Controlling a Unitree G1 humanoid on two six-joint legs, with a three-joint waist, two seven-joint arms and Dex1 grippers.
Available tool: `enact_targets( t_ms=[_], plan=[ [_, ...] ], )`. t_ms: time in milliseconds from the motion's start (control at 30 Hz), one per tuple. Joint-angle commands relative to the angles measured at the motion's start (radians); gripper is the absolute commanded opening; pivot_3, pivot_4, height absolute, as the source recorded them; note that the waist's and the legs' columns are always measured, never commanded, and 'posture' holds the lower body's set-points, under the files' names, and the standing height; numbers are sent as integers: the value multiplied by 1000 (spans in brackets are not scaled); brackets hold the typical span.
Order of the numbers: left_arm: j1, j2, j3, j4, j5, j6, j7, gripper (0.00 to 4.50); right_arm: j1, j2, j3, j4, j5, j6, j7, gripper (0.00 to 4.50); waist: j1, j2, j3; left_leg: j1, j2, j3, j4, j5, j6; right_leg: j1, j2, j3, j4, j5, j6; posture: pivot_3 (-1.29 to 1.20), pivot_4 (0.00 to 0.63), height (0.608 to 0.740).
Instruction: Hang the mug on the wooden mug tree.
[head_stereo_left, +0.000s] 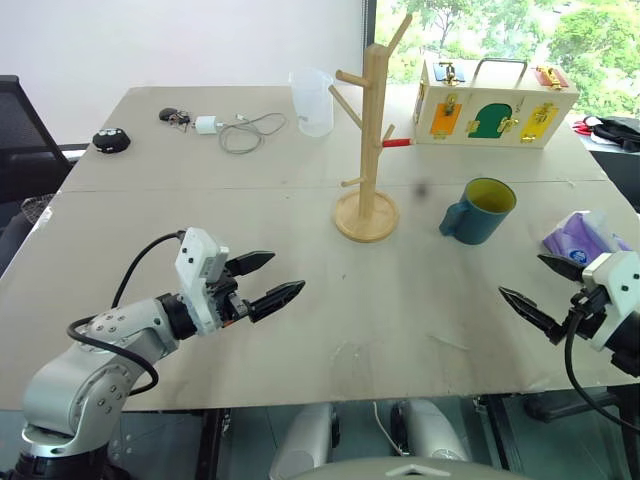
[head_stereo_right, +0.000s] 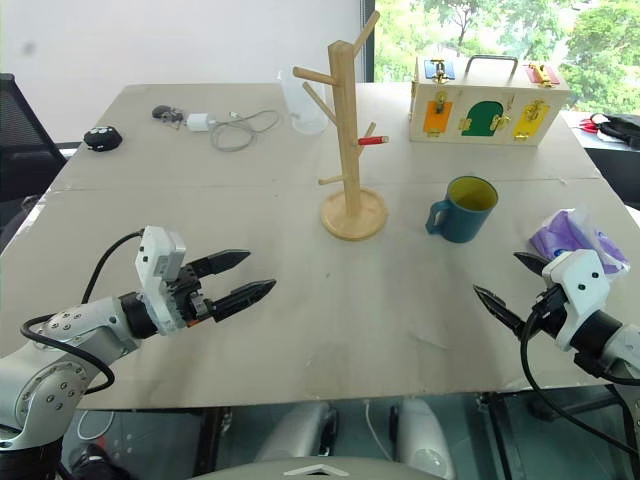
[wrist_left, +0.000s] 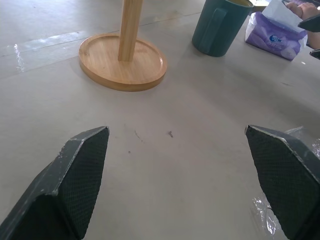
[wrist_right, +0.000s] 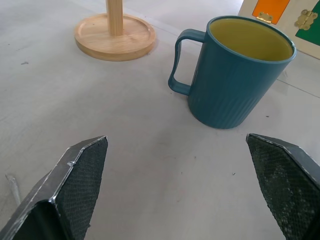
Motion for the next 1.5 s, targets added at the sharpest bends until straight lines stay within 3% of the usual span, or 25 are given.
enact_targets(
  t_ms=[33, 133, 300, 433, 567, 667, 1167, 1300, 1433, 1500],
  plan=[
    [-17, 24, 15, -17, -5, -21, -28, 4500, -22, 18, 23, -56, -9, 0, -54, 4474, 0, 0, 0, 0, 0, 0, 0, 0, 0, 0, 0, 0, 0, 0, 0, 0, 150, 740],
    [-61, 39, -16, -11, 10, -61, -86, 4500, -77, 74, 149, -96, -50, 42, -159, 4474, -3, -1, 0, 0, 0, -1, 0, 1, -2, 0, 0, -1, 0, 0, 0, 0, 150, 740],
    [-81, 56, -42, -38, -15, -96, -191, 4500, -204, 167, 266, -72, -16, 171, -276, 4474, -8, 0, 0, 0, 0, 0, 0, 1, -2, 0, 0, 0, 0, 0, 0, 0, 150, 740],
    [-94, 49, -53, -44, 0, -113, -202, 4500, -307, 243, 332, -3, -74, 210, -381, 4474, -6, 0, 0, 0, 0, -1, 0, 1, -2, -1, 0, 0, 0, 0, 0, 0, 150, 740],
    [-87, 40, -67, -61, 13, -120, -184, 4500, -382, 299, 384, 87, -93, 164, -381, 4474, -3, 1, 1, -1, 0, -1, -1, 1, -2, -1, 0, -1, -2, 0, 0, 0, 150, 740],
    [-81, 40, -60, -72, 4, -117, -175, 4500, -418, 305, 401, 139, -114, 158, -382, 3389, -6, 1, 1, -1, -1, -1, -1, 1, -2, -1, 0, -1, -2, 0, 0, 0, 150, 740],
    [-31, 38, -15, -110, -5, -120, -126, 4500, -561, 366, 422, 369, -187, 53, -385, 3389, -8, 2, 1, -1, -1, -1, -1, 1, -2, -2, 1, -2, -1, 0, 0, 0, 150, 740],
    [-23, 38, -6, -116, -5, -121, -119, 4500, -598, 398, 423, 432, -208, 12, -399, 2204, -8, 2, 1, -1, -1, -1, -1, 1, -2, -2, 1, -2, -1, 0, 0, 0, 150, 740],
    [-14, 39, 2, -120, 1, -126, -109, 4500, -619, 407, 421, 484, -231, -31, -401, 103, -8, 2, 1, -1, -1, -1, -1, 1, -2, -2, 1, -2, -1, 0, 0, 0, 150, 740],
    [-6, 39, 6, -123, 1, -129, -108, 4500, -622, 405, 421, 496, -239, -49, -398, 41, -9, 2, 1, -1, -1, -1, -1, 1, -2, -2, 1, -2, -1, 0, 0, 0, 150, 740]
  ],
)
